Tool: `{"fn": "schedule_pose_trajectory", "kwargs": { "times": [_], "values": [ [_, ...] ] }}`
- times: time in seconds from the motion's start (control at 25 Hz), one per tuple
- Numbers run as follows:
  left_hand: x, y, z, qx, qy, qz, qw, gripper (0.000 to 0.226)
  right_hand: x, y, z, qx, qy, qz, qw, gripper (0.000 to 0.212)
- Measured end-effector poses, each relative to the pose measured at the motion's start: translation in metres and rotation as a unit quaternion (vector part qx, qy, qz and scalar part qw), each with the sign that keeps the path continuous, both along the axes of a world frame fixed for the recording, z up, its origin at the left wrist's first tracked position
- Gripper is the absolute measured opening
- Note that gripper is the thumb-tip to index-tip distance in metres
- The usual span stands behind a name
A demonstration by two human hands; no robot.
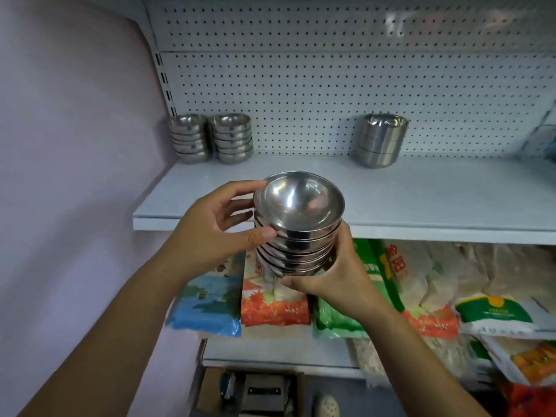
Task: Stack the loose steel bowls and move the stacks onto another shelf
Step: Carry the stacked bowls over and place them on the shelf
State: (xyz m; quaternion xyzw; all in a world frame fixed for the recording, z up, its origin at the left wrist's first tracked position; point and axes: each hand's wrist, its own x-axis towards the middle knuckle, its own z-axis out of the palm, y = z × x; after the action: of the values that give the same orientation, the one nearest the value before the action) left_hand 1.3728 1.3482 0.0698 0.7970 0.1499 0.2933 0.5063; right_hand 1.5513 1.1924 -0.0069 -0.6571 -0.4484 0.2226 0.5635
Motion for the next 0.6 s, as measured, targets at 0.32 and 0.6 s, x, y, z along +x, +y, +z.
{"fn": "schedule_pose_trajectory", "kwargs": {
  "times": [0.32, 0.6],
  "values": [
    [0.116, 0.09, 0.003, 0.119, 0.009, 0.14, 0.983, 0.047, 0.14, 0.128, -0.013, 0.001, 0.004, 0.054, 0.999, 0.123],
    [0.189, 0.16, -0.017, 0.241, 0.072, 0.196, 0.948, 0.043, 0.222, 0.224, -0.03, -0.011, -0.002, 0.091, 0.996, 0.12]
  ]
}}
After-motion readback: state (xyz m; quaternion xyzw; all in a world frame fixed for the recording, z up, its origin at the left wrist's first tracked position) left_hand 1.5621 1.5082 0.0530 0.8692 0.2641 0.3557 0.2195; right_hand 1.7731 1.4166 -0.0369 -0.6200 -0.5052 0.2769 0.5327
